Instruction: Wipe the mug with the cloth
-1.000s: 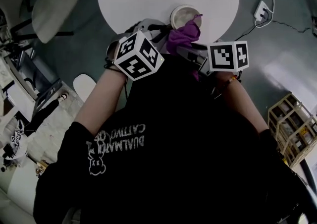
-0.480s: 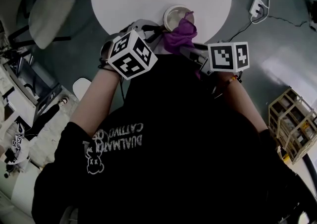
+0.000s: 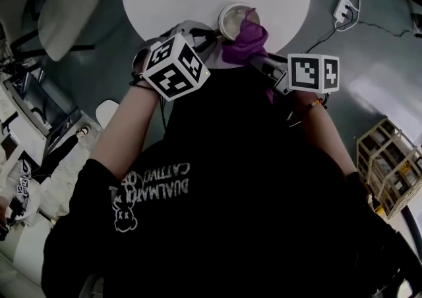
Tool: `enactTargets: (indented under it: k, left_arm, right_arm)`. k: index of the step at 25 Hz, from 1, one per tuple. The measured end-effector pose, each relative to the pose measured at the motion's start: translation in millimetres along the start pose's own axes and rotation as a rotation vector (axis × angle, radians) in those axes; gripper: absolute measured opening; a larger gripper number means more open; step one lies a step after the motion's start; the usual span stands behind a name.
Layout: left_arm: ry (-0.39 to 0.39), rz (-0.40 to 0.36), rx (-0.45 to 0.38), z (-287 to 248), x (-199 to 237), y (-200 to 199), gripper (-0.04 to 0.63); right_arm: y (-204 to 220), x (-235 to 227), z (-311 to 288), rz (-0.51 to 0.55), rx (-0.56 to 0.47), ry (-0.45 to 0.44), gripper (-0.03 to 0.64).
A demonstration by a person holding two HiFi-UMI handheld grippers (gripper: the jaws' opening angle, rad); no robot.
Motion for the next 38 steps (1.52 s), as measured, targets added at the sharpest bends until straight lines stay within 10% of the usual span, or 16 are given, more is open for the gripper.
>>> enactTargets:
  k: [38]
  left_arm:
    - [0.037,-0.061,-0.003,5,8,1,0.069]
  right_arm:
    - [-42,-15,23,-0.082,-0.286,0.066,0.080]
Point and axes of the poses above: the fingertips, and each gripper's own axes: z backward along the fingers, x to its left, y out of its underside, the point moved 8 cm from there along z, backward along the fingers, and after that the axes turned 15 degrees about -z, right-handed, at the moved point
